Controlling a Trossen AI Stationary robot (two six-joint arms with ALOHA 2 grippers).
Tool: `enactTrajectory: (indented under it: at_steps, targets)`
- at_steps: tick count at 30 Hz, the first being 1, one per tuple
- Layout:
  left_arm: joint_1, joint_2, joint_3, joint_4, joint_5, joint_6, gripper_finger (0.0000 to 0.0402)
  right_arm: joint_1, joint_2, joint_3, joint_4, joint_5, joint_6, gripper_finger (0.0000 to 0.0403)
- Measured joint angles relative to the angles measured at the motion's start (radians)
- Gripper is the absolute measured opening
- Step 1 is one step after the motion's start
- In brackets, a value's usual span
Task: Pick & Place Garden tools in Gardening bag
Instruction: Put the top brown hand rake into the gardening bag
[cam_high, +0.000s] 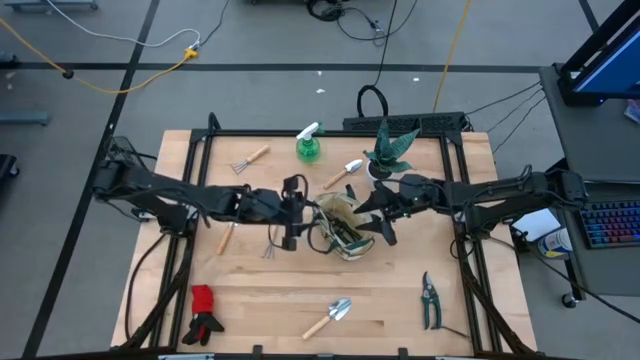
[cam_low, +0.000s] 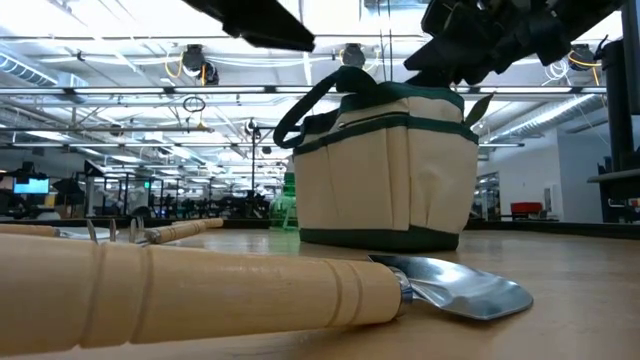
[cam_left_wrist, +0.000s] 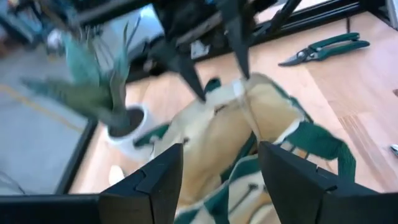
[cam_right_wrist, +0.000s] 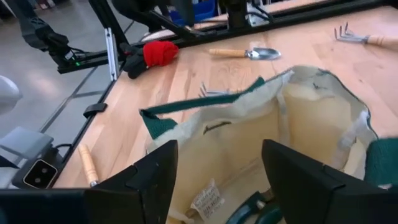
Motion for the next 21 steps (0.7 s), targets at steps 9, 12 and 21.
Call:
enactTrajectory:
  at_steps: [9, 12, 21]
  targets:
    - [0.047, -0.005, 0.0, -0.088, -0.019, -0.11, 0.0216, 0.0, 0.0, 0.0, 0.003, -0.001, 0.0, 0.0217]
    - [0.073, -0.005, 0.0, -0.131, -0.049, -0.136, 0.0216, 0.0, 0.0, 0.0, 0.004, -0.001, 0.0, 0.0217]
    - [0.18, -0.005, 0.0, -0.281, -0.053, -0.201, 0.0216, 0.0, 0.0, 0.0, 0.003, -0.002, 0.0, 0.0215]
